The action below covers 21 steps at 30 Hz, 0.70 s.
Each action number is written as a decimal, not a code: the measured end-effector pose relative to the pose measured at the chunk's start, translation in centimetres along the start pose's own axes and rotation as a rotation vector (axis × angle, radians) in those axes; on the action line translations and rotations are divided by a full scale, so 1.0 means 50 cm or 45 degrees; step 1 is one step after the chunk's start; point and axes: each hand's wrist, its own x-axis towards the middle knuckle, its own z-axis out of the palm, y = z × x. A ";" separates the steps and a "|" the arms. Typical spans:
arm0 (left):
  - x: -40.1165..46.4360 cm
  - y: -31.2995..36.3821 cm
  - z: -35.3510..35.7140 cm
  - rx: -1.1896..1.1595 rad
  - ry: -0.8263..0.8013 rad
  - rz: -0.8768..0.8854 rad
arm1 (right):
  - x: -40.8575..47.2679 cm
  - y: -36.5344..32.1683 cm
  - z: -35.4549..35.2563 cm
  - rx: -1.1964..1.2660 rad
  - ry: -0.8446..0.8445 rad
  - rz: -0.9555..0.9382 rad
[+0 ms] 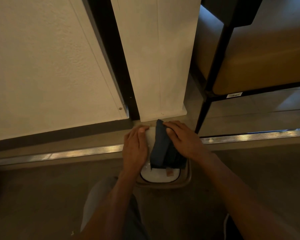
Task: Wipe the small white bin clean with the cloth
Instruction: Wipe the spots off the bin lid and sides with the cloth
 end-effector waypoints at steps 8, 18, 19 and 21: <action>0.002 0.003 0.002 0.280 -0.027 0.096 | 0.028 0.001 -0.014 0.008 -0.141 0.035; 0.007 0.005 0.004 0.310 -0.016 0.159 | 0.092 -0.039 0.007 -0.182 -0.186 0.236; 0.005 0.004 0.004 0.301 -0.017 0.151 | 0.090 -0.023 -0.003 -0.075 -0.217 0.214; 0.003 0.001 0.004 0.302 -0.015 0.136 | 0.076 0.014 -0.012 0.163 -0.189 0.155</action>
